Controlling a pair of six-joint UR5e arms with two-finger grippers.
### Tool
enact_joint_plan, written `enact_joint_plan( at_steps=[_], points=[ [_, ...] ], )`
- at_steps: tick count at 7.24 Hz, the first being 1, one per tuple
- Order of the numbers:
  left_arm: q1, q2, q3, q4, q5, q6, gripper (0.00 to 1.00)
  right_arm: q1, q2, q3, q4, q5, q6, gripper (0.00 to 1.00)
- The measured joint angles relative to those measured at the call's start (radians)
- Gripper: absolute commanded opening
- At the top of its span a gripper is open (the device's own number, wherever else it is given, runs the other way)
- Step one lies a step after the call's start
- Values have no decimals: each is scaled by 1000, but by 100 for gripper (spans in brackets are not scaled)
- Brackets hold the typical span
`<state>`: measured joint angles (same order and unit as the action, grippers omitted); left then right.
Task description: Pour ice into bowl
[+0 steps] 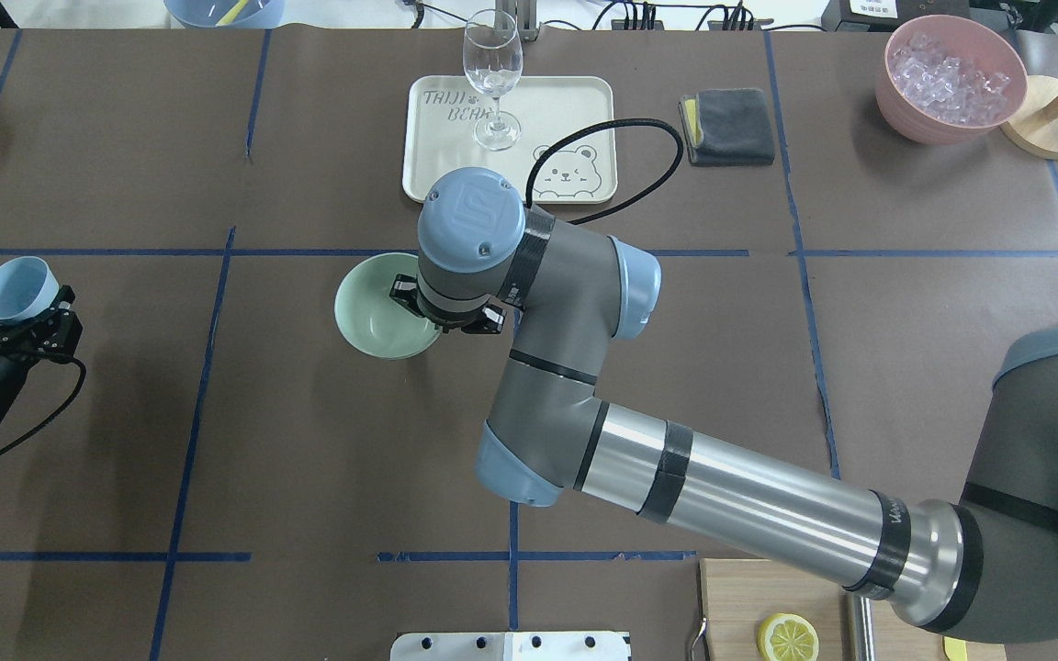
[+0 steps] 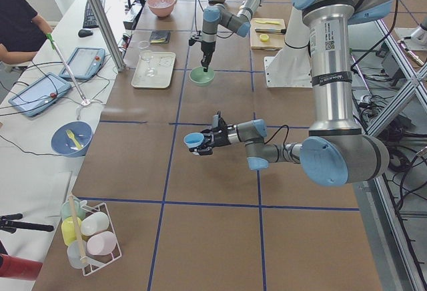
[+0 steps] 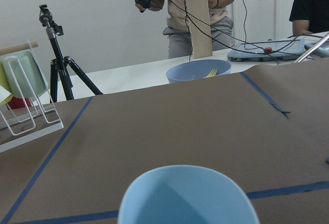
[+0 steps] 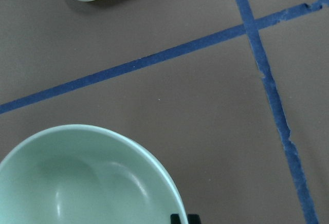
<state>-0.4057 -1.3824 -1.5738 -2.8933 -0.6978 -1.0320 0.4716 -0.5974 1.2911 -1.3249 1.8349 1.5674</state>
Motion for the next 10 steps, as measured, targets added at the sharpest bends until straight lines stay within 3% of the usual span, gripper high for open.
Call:
enact_joint_plan(
  at_steps=[1, 3, 4, 7, 8, 10],
  points=[
    [-1, 0, -47, 1, -8, 4, 0, -24, 13, -22, 11, -13, 0, 0],
    [-2, -2, -139, 0, -68, 6, 0, -59, 21, -32, 18, -22, 6, 84],
    [0, -6, -170, 0, -99, 25, 0, -65, 21, -33, 21, -23, 11, 100],
    [4, -45, -205, 9, -121, 272, 0, -22, 0, 1, 59, -18, 20, 100],
    [6, -84, -214, 17, -105, 346, 0, 1, -50, 68, 61, -12, 19, 100],
    [36, -180, -229, 129, 23, 396, 0, 58, -191, 232, 61, 33, 12, 100]
  ],
)
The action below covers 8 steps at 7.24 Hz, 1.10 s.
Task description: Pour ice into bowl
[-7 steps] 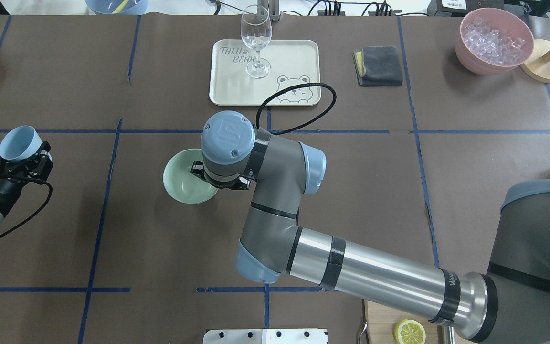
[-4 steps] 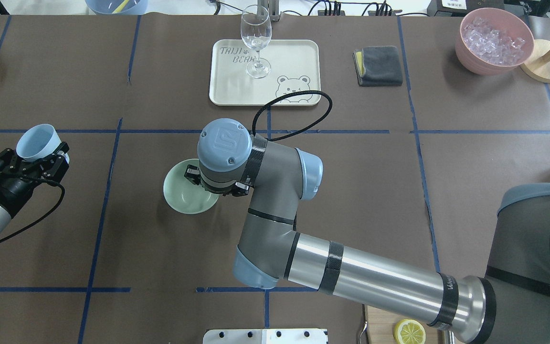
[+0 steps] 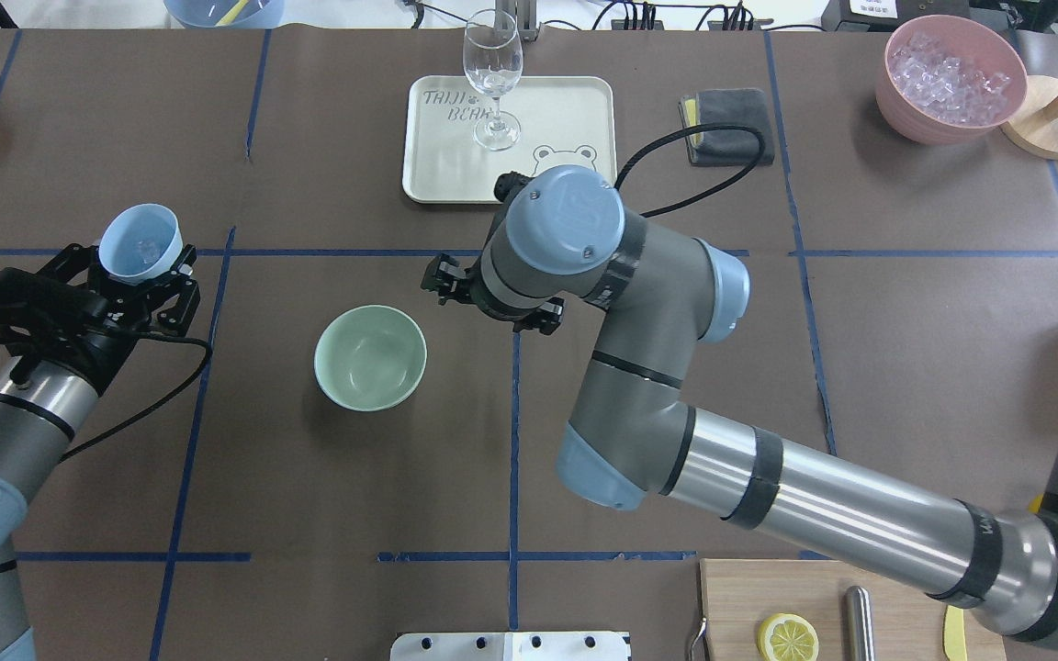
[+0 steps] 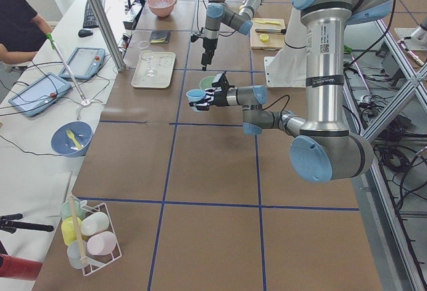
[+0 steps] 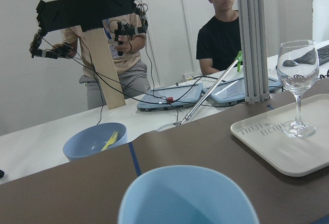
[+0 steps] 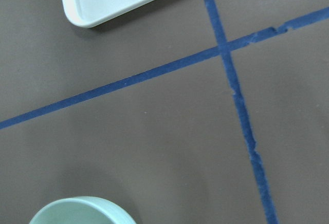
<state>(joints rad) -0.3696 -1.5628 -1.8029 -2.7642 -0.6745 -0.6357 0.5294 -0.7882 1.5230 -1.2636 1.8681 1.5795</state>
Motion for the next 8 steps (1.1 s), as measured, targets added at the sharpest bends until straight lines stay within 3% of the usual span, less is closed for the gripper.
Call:
enact_joint_plan(
  at_steps=[3, 5, 8],
  points=[
    [112, -94, -14, 225, 239, 72, 0, 43, -131, 127, 5, 49, -8, 100],
    [156, -110, -5, 266, 348, 302, 0, 45, -162, 149, 8, 51, -10, 100],
    [191, -148, 51, 272, 432, 664, 0, 46, -174, 152, 10, 48, -10, 100]
  ],
)
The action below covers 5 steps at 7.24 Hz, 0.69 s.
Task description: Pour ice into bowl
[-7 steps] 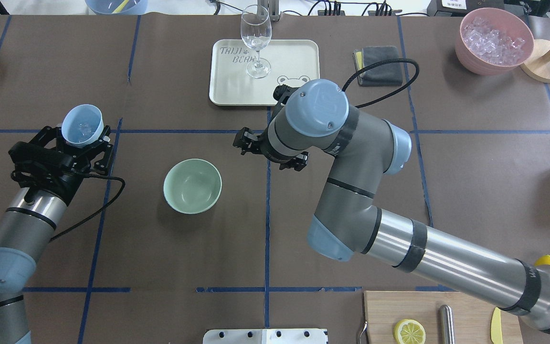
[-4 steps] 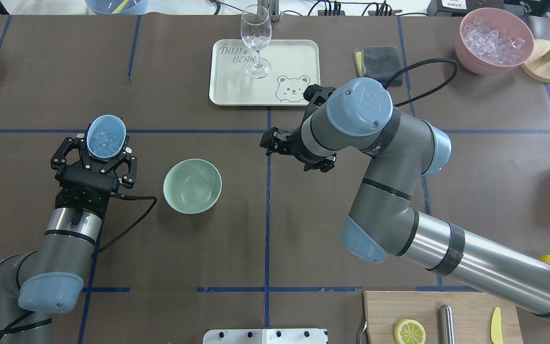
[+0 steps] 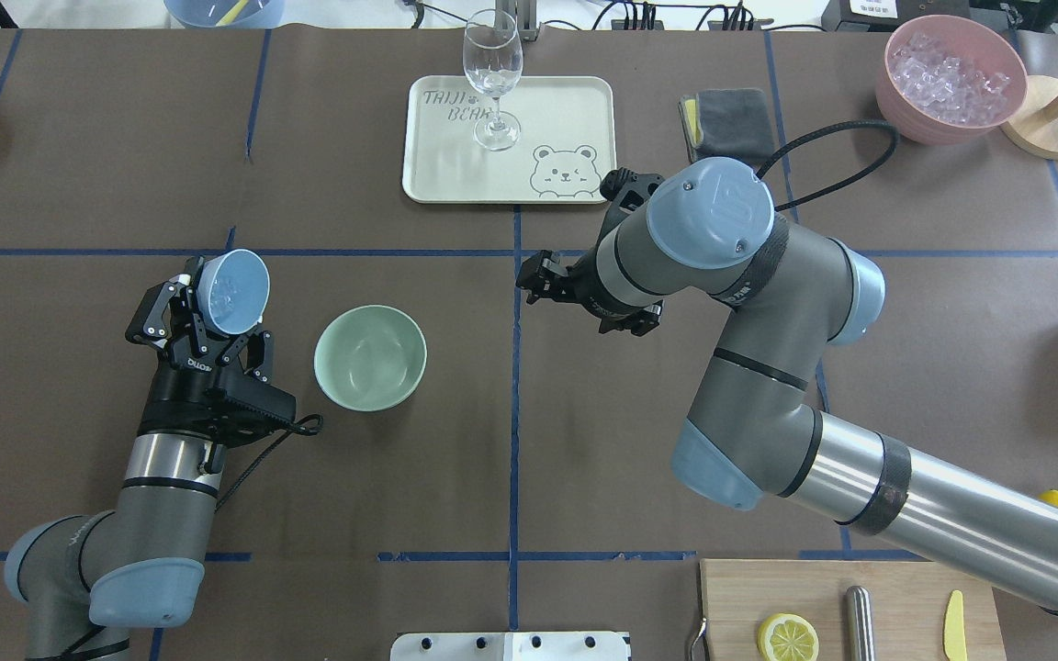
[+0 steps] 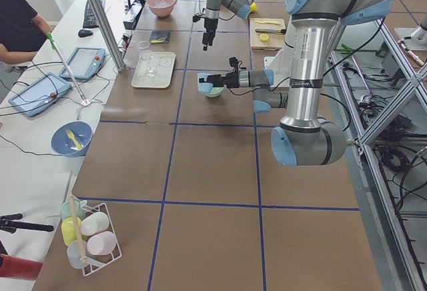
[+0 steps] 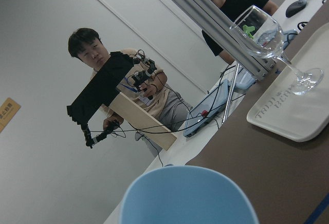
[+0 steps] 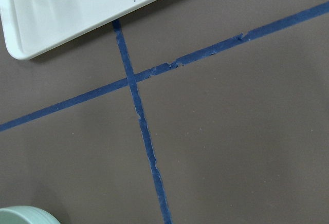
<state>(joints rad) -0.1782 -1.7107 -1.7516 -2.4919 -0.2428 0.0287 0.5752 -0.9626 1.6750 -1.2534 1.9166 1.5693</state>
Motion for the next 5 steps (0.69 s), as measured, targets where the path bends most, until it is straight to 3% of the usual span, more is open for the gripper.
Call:
enact_joint_plan(
  at_steps=[3, 5],
  points=[
    [6, -8, 24, 1, 46, 353, 0, 0, -1, 0, 3, -1, 0, 100],
    [7, -10, 25, 1, 48, 482, 0, 0, -1, 1, 3, -2, 1, 100]
  ],
)
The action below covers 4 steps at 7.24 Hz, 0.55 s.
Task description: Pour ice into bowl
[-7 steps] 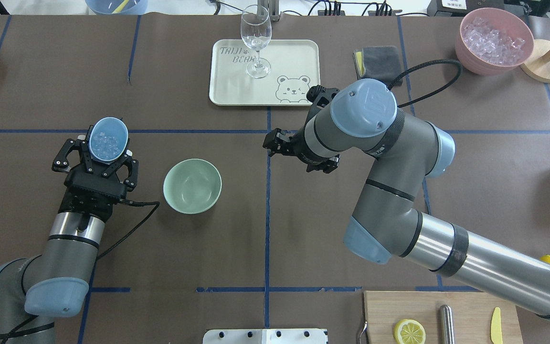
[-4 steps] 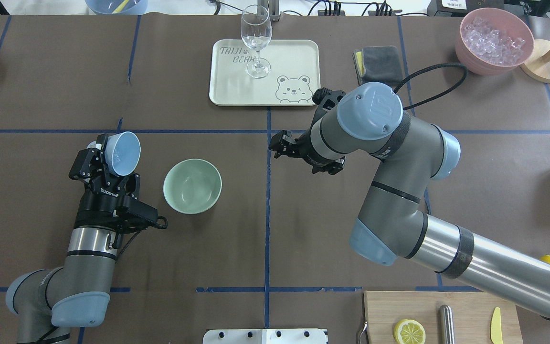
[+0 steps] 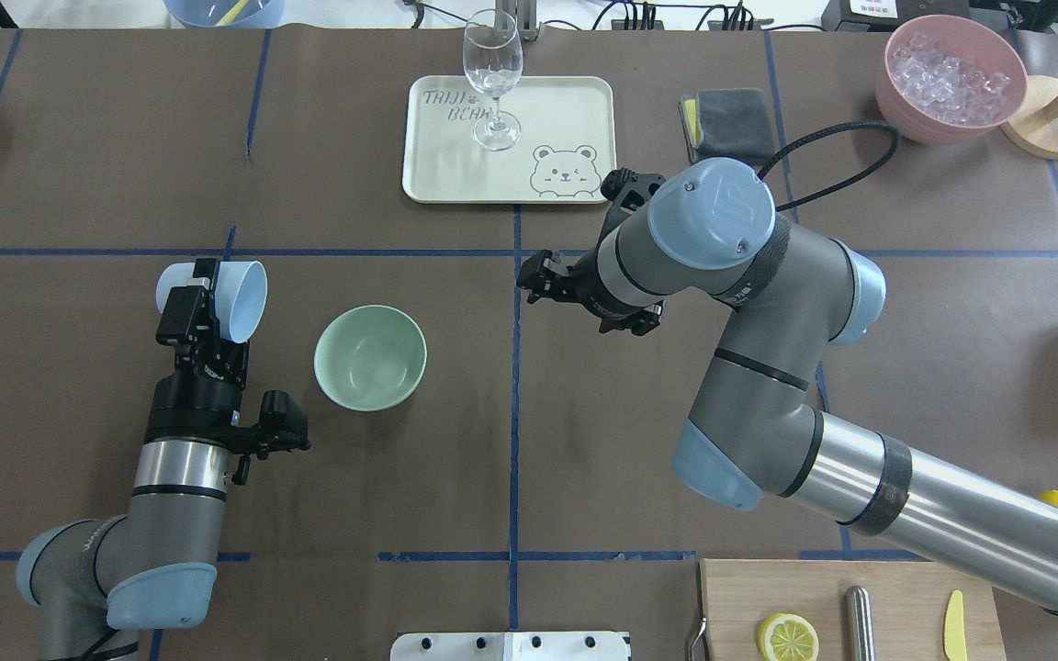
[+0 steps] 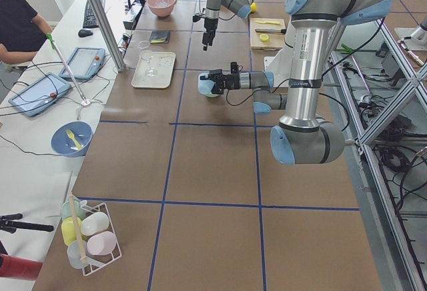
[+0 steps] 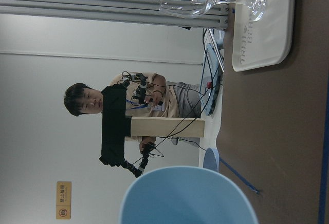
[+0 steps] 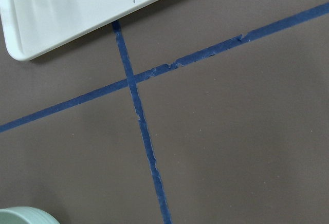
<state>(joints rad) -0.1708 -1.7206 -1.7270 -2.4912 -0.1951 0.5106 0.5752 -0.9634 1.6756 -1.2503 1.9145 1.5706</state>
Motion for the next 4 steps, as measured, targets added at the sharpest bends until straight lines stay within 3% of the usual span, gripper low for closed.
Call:
enact_joint_plan(
  at_steps=[4],
  points=[
    [14, -6, 11, 0, 1, 73, 0, -1, 2, 2, 2, -4, 7, 100]
  ],
)
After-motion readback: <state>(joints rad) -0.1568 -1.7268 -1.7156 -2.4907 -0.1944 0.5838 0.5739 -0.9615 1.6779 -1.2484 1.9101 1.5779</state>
